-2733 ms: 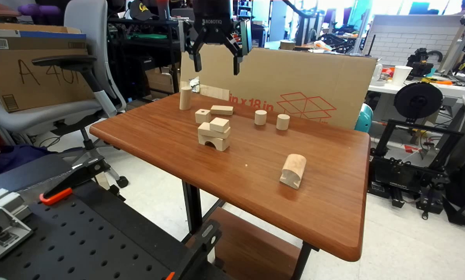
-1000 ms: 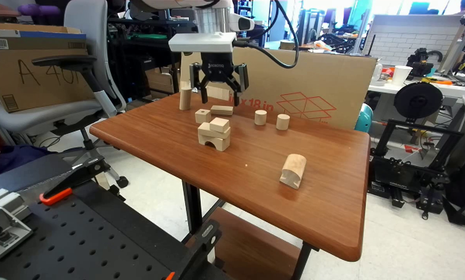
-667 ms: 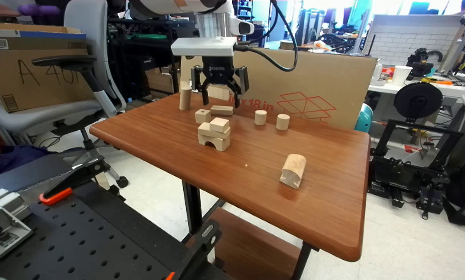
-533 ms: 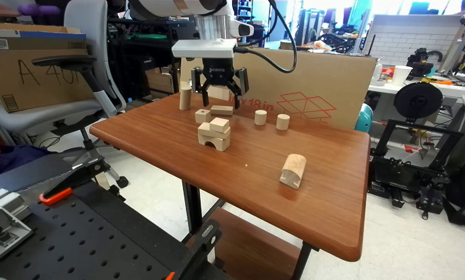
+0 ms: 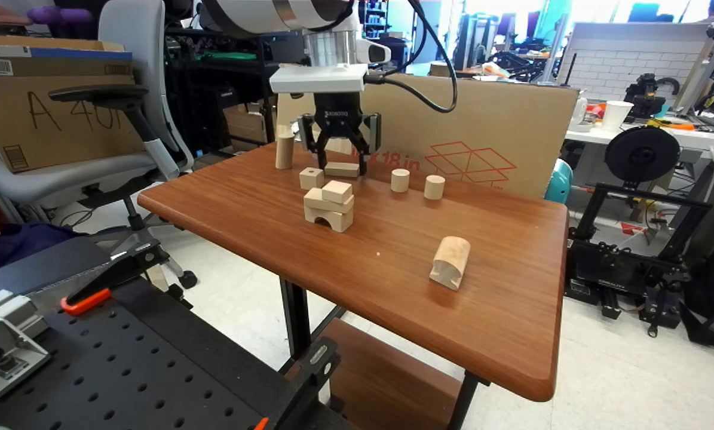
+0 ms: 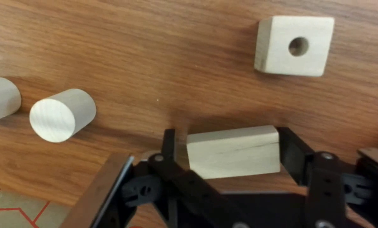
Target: Pick up the wooden cuboid from the table and put it on two cylindrical wooden blocks.
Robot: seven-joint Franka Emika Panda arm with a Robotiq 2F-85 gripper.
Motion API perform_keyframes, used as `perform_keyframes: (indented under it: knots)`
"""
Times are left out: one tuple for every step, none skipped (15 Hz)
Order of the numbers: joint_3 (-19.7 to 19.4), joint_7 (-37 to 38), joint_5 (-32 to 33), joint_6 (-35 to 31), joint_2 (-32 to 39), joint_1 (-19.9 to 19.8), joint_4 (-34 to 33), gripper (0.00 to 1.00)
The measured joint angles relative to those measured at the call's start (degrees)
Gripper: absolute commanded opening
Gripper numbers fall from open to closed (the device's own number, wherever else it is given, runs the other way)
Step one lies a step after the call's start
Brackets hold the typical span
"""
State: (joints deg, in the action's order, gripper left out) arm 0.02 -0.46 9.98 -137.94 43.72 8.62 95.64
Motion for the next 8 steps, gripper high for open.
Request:
perform_keyframes:
  knots:
    - [0.0,-0.2,0.0,0.5,0.0,0.1,-0.3,0.44]
    - [0.1,-0.7,0.0,1.2,0.0,0.2,-0.8,0.44]
    - [0.1,-1.4,0.1,1.7,0.0,0.3,-1.0,0.44]
    - [0.1,-2.1,0.1,2.0,0.0,0.3,-1.2,0.44]
    - [0.2,-2.9,0.1,2.1,-0.1,0.3,-1.3,0.44]
    - [0.2,-3.4,0.1,2.3,-0.4,0.3,-1.3,0.44]
    - [0.2,-3.9,0.1,2.5,-0.7,0.3,-1.3,0.44]
    - [0.2,-4.4,0.1,3.1,-1.4,0.2,-1.3,0.44]
